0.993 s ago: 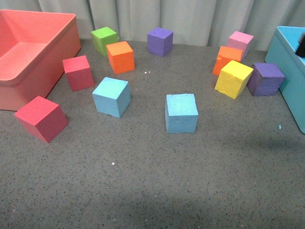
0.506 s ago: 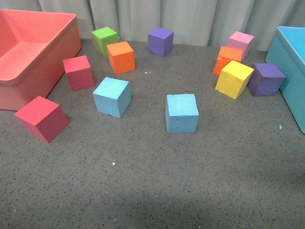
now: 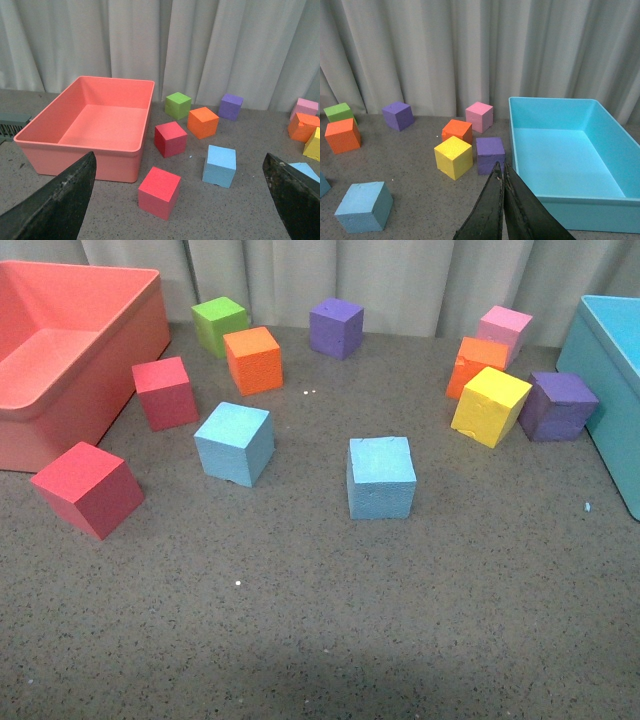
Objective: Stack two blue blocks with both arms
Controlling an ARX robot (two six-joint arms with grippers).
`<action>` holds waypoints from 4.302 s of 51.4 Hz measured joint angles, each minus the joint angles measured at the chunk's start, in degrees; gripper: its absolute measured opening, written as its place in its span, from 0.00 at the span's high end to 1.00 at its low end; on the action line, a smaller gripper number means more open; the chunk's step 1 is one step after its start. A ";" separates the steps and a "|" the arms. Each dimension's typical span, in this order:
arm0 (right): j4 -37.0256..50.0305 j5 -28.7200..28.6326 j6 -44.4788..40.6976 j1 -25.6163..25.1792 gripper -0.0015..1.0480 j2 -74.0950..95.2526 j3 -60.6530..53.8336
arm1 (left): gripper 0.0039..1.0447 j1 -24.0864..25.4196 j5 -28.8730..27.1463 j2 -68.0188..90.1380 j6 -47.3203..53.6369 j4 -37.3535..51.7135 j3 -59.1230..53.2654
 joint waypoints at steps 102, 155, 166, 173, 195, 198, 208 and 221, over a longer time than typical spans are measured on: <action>-39.74 -0.22 0.00 0.00 0.09 -41.11 -0.48 | 0.06 -1.14 2.01 19.19 -2.54 -10.40 6.56; -39.78 -0.20 0.00 0.00 0.09 -41.11 -0.48 | 0.06 -13.62 2.45 109.79 -4.52 -1.16 60.28; -39.78 -0.20 0.00 0.00 0.09 -41.11 -0.48 | 0.06 -13.73 2.93 116.19 -1.95 -1.44 65.79; -39.78 -0.20 0.00 0.00 0.09 -41.11 -0.48 | 0.06 -14.43 2.75 118.11 -0.90 -2.21 67.87; -39.78 -0.20 0.00 0.00 0.09 -41.11 -0.48 | 0.06 -15.56 3.69 126.35 -2.49 -4.76 75.89; -39.78 -0.20 0.00 0.00 0.09 -41.11 -0.48 | 0.06 -15.43 2.47 127.80 -2.62 -5.75 77.48; -39.78 -0.20 0.00 0.00 0.09 -41.11 -0.48 | 0.17 -15.21 1.92 130.11 -3.37 -8.09 79.30; -39.78 -0.20 0.00 0.00 0.09 -41.11 -0.48 | 0.52 -15.98 1.03 129.50 -6.34 -9.77 79.62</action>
